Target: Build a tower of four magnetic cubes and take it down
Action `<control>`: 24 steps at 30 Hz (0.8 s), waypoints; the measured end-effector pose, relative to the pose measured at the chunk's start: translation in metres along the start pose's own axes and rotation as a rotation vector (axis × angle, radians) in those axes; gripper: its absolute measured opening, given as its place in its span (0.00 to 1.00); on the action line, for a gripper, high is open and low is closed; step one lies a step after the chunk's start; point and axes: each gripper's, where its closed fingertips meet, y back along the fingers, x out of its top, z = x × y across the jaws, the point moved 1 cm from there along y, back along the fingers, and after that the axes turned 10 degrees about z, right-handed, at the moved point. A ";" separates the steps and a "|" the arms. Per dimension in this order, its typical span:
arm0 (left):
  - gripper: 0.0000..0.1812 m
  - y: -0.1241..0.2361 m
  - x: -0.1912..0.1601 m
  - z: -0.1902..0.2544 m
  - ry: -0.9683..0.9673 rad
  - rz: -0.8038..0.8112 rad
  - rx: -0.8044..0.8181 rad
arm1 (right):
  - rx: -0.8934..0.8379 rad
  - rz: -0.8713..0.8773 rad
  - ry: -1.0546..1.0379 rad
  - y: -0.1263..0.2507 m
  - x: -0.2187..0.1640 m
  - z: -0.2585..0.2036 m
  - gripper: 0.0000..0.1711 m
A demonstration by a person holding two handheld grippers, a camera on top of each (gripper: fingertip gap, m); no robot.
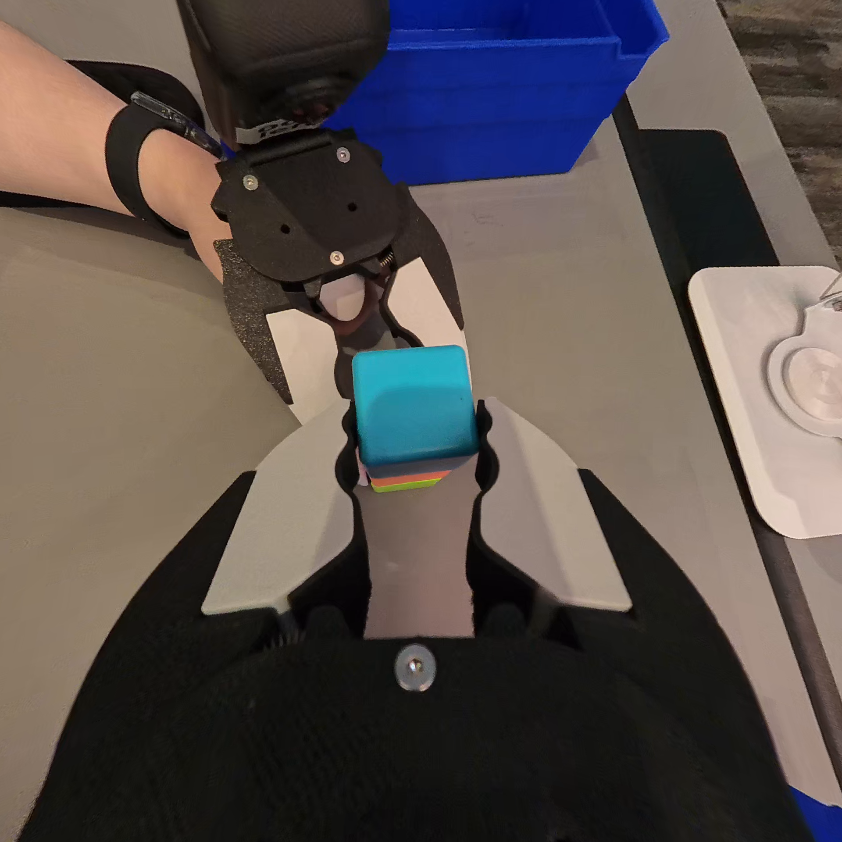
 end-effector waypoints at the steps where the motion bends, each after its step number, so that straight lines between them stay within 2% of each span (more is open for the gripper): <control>1: 0.30 0.000 0.000 0.000 0.001 -0.002 -0.001 | -0.006 -0.004 0.011 0.000 0.000 0.000 0.30; 4: 0.30 0.000 -0.001 -0.001 -0.002 -0.007 0.000 | -0.008 0.046 0.020 0.006 0.013 -0.001 0.30; 7: 0.30 0.000 -0.001 -0.001 0.000 -0.004 -0.004 | -0.043 0.101 0.018 0.029 0.030 0.002 0.30; 10: 0.30 0.000 -0.001 -0.001 -0.001 -0.004 -0.004 | -0.123 0.129 0.046 0.059 0.041 0.010 0.30; 13: 0.30 0.000 -0.001 -0.001 -0.001 -0.004 -0.002 | -0.263 0.189 0.006 0.108 0.042 0.038 0.30; 15: 0.30 0.001 -0.001 -0.001 -0.003 -0.004 0.000 | -0.455 0.170 -0.092 0.148 0.014 0.077 0.29; 18: 0.30 0.001 -0.001 -0.001 -0.003 -0.004 0.001 | -0.680 0.044 -0.335 0.185 -0.068 0.127 0.29; 21: 0.30 0.001 -0.001 -0.001 0.000 -0.005 -0.004 | -0.749 -0.127 -0.497 0.181 -0.148 0.150 0.29; 24: 0.30 0.001 -0.001 0.000 -0.002 -0.006 -0.007 | -0.717 -0.220 -0.548 0.161 -0.190 0.153 0.30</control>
